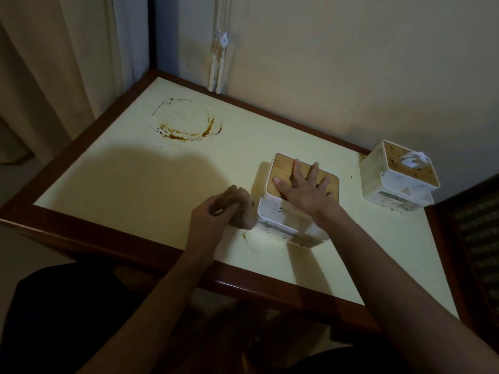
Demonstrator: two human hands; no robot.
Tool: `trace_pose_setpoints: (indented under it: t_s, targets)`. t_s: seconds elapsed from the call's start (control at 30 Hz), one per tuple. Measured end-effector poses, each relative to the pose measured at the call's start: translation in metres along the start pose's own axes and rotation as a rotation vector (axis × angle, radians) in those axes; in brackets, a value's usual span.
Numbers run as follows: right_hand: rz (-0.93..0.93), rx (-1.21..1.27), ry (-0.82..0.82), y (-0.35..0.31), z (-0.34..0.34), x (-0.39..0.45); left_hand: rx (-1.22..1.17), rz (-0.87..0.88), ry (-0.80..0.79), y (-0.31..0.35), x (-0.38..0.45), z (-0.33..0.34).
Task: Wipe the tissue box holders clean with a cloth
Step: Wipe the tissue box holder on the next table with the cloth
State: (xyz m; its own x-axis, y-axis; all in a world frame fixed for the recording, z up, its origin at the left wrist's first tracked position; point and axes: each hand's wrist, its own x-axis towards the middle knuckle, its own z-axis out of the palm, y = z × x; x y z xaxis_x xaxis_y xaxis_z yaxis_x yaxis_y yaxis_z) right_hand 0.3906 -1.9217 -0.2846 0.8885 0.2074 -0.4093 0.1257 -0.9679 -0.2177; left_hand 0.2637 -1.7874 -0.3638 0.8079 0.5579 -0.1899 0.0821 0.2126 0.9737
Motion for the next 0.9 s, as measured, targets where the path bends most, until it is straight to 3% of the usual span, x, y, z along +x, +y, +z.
trace_pose_setpoints:
  t_s: [0.1, 0.23, 0.47, 0.6, 0.77, 0.9]
  targets:
    - [-0.001, 0.011, 0.019, -0.002, -0.005, 0.002, -0.128, -0.082, 0.054, -0.006, 0.001, -0.005]
    - [-0.155, -0.195, 0.008, 0.021, -0.023, 0.003, -0.124, -0.045, -0.021, -0.008, -0.001, -0.004]
    - [-0.244, -0.199, -0.093, 0.043, -0.034, 0.004, 0.192, 0.142, 0.018, -0.003, -0.004, 0.0]
    - [-0.193, -0.21, -0.06, 0.041, -0.03, 0.003, 0.18, 0.21, 0.026, -0.005, -0.004, 0.004]
    - [-0.033, -0.197, 0.018, 0.038, -0.016, 0.001, 0.132, 0.094, 0.05, -0.005, 0.001, 0.004]
    - [0.123, -0.167, 0.078, 0.037, -0.013, 0.001, 0.058, 0.019, -0.118, -0.001, 0.002, 0.014]
